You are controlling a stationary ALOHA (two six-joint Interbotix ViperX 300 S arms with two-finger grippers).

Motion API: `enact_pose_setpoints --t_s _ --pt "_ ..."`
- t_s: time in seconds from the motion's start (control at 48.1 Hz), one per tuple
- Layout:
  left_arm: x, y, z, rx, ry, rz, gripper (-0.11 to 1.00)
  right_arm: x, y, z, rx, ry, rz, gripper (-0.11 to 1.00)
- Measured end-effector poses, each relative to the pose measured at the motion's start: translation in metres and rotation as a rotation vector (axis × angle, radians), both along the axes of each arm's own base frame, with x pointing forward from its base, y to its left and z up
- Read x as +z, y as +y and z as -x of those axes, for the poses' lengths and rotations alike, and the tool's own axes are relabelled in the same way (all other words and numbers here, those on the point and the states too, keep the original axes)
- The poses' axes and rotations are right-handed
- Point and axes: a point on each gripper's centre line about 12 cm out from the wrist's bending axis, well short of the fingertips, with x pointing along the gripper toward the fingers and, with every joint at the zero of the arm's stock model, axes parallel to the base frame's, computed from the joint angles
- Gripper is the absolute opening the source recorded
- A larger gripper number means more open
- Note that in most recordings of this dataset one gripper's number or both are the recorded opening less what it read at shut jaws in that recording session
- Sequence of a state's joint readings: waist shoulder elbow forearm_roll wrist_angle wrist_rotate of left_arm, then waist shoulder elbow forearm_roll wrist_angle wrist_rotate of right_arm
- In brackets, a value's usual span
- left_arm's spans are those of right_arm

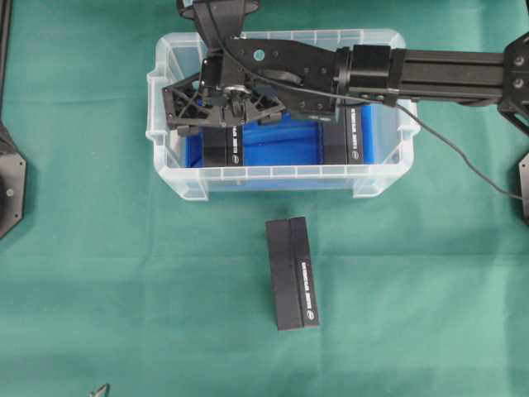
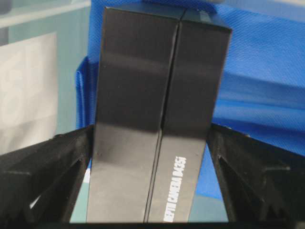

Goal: Take the box out of the case with the right arm.
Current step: 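Lower the right gripper around the left box to grasp it, then close the right gripper on the left black box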

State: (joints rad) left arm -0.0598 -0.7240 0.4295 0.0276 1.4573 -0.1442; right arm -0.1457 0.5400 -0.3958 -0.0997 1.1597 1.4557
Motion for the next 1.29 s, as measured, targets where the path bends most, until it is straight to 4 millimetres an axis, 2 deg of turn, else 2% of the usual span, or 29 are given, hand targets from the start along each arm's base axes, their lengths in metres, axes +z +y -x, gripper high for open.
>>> enact_pose_setpoints --t_s 0.166,0.562,0.624,0.687,0.728,1.29 --pt "0.0 0.0 0.0 0.0 0.0 0.0 0.0 -0.011 0.002 0.0 -0.003 0.0 -0.018 0.95" --pt "0.0 0.0 0.0 -0.002 0.0 0.0 0.0 -0.012 0.001 0.0 -0.011 -0.001 -0.028 0.93" --pt "0.0 0.0 0.0 -0.001 0.0 -0.001 0.0 -0.012 0.002 0.0 -0.01 0.003 -0.031 0.86" --pt "0.0 0.0 0.0 -0.002 0.0 0.0 0.0 -0.012 0.003 0.001 -0.02 0.009 -0.036 0.72" --pt "0.0 0.0 0.0 0.0 0.0 0.0 0.0 -0.013 0.003 0.001 -0.028 0.013 -0.039 0.69" --pt "0.0 0.0 0.0 0.0 0.0 0.0 0.0 -0.01 0.003 0.001 -0.041 0.015 -0.035 0.69"
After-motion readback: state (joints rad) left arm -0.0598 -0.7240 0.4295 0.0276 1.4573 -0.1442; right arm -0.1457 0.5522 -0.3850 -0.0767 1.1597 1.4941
